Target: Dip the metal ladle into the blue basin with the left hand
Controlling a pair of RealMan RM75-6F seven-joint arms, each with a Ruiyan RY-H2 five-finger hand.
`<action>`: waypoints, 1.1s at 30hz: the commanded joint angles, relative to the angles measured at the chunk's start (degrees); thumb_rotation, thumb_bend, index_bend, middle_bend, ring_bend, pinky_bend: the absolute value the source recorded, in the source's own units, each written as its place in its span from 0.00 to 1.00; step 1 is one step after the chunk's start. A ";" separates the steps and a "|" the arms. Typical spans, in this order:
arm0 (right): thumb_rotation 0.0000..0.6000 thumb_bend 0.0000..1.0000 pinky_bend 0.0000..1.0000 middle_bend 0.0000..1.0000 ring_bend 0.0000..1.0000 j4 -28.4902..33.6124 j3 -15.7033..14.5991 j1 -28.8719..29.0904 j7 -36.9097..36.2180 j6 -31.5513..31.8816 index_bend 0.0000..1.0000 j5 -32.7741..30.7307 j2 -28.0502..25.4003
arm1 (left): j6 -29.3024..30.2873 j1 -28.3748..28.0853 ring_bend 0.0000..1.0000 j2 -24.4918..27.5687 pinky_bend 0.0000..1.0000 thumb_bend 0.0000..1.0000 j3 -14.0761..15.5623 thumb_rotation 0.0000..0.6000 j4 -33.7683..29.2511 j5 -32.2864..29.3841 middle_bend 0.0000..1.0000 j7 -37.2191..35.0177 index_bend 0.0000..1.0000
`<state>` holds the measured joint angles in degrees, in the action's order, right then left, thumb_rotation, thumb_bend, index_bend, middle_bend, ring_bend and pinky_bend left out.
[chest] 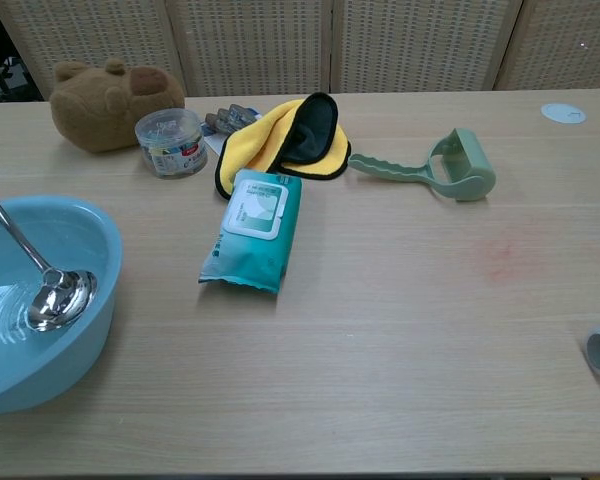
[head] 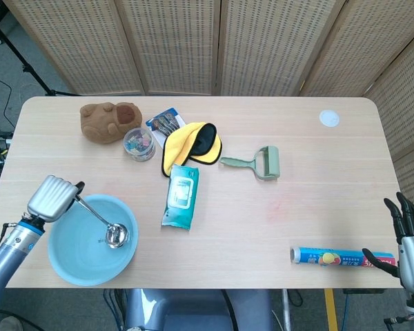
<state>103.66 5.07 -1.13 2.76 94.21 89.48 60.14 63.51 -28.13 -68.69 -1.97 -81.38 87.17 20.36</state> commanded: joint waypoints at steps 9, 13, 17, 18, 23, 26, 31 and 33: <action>1.00 0.00 0.00 0.00 0.00 -0.07 0.27 0.11 -0.58 -0.28 0.06 -0.54 -0.27 | -3.45 -2.12 0.89 -1.67 0.93 0.64 0.67 1.00 -4.16 -1.66 1.00 16.17 0.88; 1.00 0.00 0.00 0.00 0.00 -0.05 0.35 0.08 -0.71 -0.24 0.06 -0.65 -0.37 | -3.66 -2.21 0.89 -1.99 0.93 0.64 0.57 1.00 -4.78 -2.69 1.00 17.14 0.88; 1.00 0.00 0.00 0.00 0.00 -0.10 0.34 0.07 -0.79 -0.28 0.06 -0.65 -0.41 | -3.18 -2.13 0.89 -1.77 0.93 0.64 0.46 1.00 -5.06 -3.06 1.00 16.21 0.88; 1.00 0.00 0.00 0.00 0.00 -0.11 0.31 0.07 -0.74 -0.29 0.06 -0.61 -0.40 | -3.03 -2.08 0.89 -1.62 0.93 0.64 0.43 1.00 -5.15 -3.06 1.00 15.46 0.88; 1.00 0.00 0.00 0.00 0.00 -0.12 0.16 0.05 -0.49 -0.39 0.06 -0.52 -0.25 | -1.05 -1.48 0.89 0.11 0.93 0.64 0.27 1.00 -5.32 -1.54 1.00 5.17 0.88; 1.00 0.00 0.00 0.00 0.00 -0.21 0.03 0.12 -0.19 -0.64 0.06 -0.47 -0.06 | 0.36 -1.09 0.89 2.27 0.93 0.63 0.58 1.00 -4.26 0.52 1.00 -3.41 0.88; 1.00 0.00 0.00 0.00 0.00 -0.31 -0.08 0.24 0.38 -0.90 0.06 -0.38 0.32 | 2.04 -0.39 0.89 4.03 0.93 0.64 1.45 1.00 -3.00 2.62 1.00 -10.73 0.88; 1.00 0.00 0.00 0.00 0.00 -0.30 -0.15 0.28 0.74 -0.94 0.06 -0.25 0.51 | 2.75 -0.14 0.89 4.92 0.93 0.64 1.75 1.00 -2.66 3.41 1.00 -12.81 0.88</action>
<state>103.35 4.95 -0.86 3.41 93.29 89.18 60.59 65.02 -28.80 -65.21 -0.75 -84.78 89.20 9.93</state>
